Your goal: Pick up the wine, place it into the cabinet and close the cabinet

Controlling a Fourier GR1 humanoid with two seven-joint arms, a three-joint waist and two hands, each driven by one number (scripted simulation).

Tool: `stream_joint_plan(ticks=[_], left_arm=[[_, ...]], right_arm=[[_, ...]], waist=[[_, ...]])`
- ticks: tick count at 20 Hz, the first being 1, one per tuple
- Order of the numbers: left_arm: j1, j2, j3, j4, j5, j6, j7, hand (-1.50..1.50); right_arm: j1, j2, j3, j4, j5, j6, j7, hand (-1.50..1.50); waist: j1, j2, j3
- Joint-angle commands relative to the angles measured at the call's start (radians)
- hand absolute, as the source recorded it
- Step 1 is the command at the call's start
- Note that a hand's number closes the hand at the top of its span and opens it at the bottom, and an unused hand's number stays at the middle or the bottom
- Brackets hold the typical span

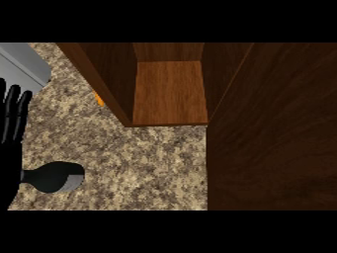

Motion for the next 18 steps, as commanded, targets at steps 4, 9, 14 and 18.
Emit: stream_joint_plan(ticks=[4, 9, 14, 18], left_arm=[[0.138, -0.068, 0.057, -0.089, -0.128, 0.162, -0.010, -1.50], [0.278, -0.091, 0.002, -0.152, 0.050, 0.384, 0.004, -1.50], [0.380, -0.092, -0.118, -0.351, -0.019, 0.467, 0.105, -1.50], [0.369, -0.092, -0.224, -0.389, -0.142, 0.549, 0.152, -1.50]], right_arm=[[0.106, -0.018, 0.002, -0.103, -0.005, 0.021, 0.035, -1.50], [0.134, -0.033, 0.136, -0.180, -0.086, 0.124, 0.125, -1.50], [0.144, -0.087, 0.068, -0.358, -0.193, 0.140, 0.281, -1.50], [0.098, -0.111, 0.060, -0.541, -0.222, 0.066, 0.519, -1.50]], waist=[[0.040, -0.052, 0.009], [0.054, -0.054, 0.007], [0.037, -0.048, 0.009], [0.028, -0.048, 0.009]])
